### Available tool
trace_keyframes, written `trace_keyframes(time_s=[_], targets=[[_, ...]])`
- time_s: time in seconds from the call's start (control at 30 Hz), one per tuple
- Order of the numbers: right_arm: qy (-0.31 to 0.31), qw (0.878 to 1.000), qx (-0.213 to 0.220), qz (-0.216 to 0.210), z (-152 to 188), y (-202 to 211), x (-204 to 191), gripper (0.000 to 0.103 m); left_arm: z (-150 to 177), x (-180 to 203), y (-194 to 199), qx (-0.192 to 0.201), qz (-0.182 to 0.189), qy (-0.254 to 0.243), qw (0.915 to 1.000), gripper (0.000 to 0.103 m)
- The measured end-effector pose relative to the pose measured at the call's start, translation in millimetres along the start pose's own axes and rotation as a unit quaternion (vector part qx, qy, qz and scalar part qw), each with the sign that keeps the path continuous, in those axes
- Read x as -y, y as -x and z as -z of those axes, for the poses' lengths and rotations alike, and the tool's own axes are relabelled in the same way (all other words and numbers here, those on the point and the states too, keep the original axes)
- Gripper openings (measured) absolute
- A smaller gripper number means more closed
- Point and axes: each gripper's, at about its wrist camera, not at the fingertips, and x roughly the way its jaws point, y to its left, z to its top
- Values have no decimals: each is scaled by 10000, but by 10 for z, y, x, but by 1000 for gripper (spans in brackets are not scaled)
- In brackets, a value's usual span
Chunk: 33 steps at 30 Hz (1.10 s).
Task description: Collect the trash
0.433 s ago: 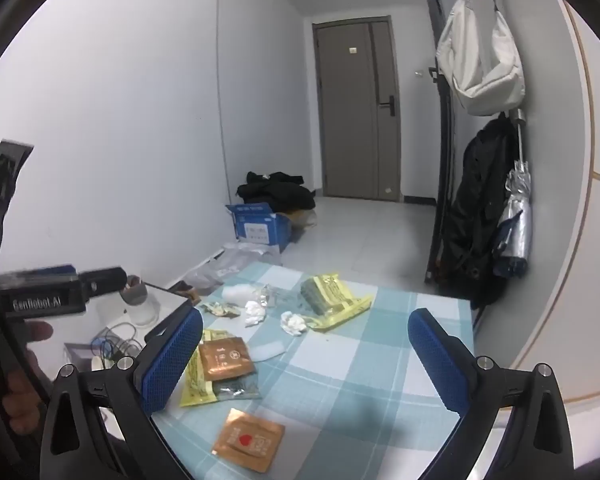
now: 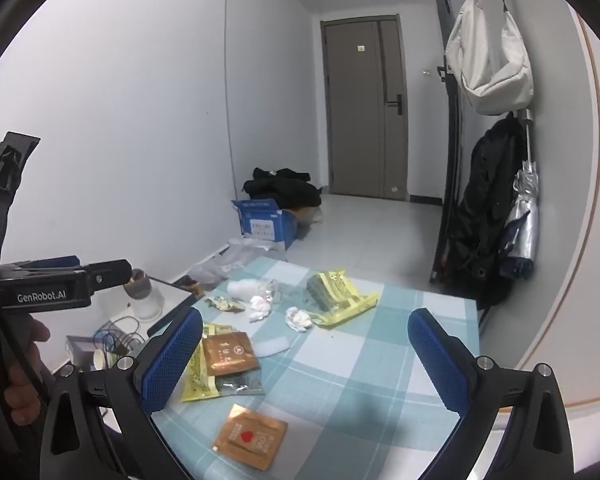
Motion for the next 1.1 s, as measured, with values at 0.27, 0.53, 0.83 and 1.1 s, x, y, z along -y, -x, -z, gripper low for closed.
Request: trace_keyframes(time_s=[0.27, 0.53, 0.83, 1.1], targets=[[-31, 10000, 5, -10, -4, 10, -3, 103, 10, -20, -12, -97, 140, 13, 9999, 102], [-6, 9999, 116, 23, -4, 18, -6, 103, 29, -12, -26, -142, 211, -9, 9997, 102], [-53, 9999, 148, -29, -10, 23, -14, 103, 29, -44, -55, -201, 200, 103, 9995, 102], [-9, 9997, 223, -17, 5, 40, -33, 103, 31, -58, -84, -257, 188, 161, 9994, 102]])
